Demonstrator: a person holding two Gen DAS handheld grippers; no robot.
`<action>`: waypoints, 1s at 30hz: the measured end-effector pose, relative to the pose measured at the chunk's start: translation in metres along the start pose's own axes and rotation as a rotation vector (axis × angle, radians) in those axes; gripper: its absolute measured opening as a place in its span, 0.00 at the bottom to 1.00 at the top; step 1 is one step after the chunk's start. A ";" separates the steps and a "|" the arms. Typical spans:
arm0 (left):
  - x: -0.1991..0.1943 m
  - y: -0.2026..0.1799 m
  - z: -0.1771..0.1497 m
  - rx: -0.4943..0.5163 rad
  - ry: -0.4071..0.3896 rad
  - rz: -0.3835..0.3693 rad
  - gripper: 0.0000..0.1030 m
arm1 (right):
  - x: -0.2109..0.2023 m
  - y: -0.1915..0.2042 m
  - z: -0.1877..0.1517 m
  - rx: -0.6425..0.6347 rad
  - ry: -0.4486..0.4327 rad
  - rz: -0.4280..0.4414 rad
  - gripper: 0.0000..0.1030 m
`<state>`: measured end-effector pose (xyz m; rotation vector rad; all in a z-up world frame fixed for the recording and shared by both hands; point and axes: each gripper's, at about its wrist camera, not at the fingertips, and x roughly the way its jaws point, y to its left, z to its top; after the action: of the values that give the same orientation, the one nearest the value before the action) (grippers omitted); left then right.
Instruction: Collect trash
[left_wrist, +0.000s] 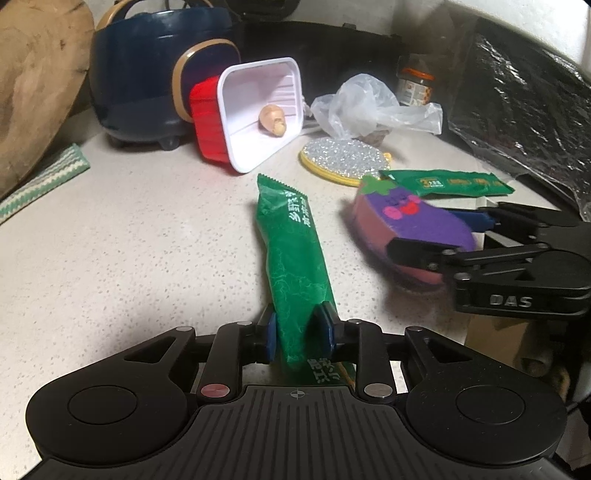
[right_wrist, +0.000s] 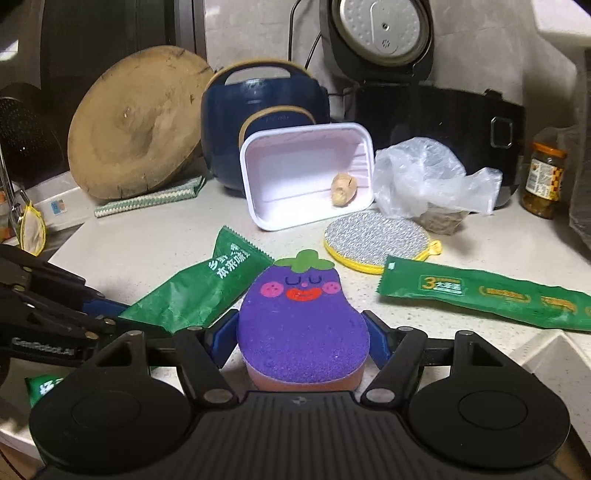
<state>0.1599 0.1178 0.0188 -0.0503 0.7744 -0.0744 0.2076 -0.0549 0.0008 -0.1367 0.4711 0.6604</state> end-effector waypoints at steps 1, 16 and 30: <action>0.000 -0.001 0.000 -0.002 0.001 0.010 0.29 | -0.003 0.000 0.000 -0.002 -0.007 -0.003 0.68; 0.000 -0.004 -0.001 0.015 0.007 0.019 0.29 | -0.011 0.007 -0.014 -0.068 0.003 -0.080 0.69; -0.002 -0.008 -0.008 0.060 -0.044 0.021 0.29 | -0.007 0.005 -0.016 -0.032 0.012 -0.042 0.67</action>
<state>0.1524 0.1098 0.0145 0.0130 0.7282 -0.0768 0.1941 -0.0594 -0.0098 -0.1806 0.4684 0.6262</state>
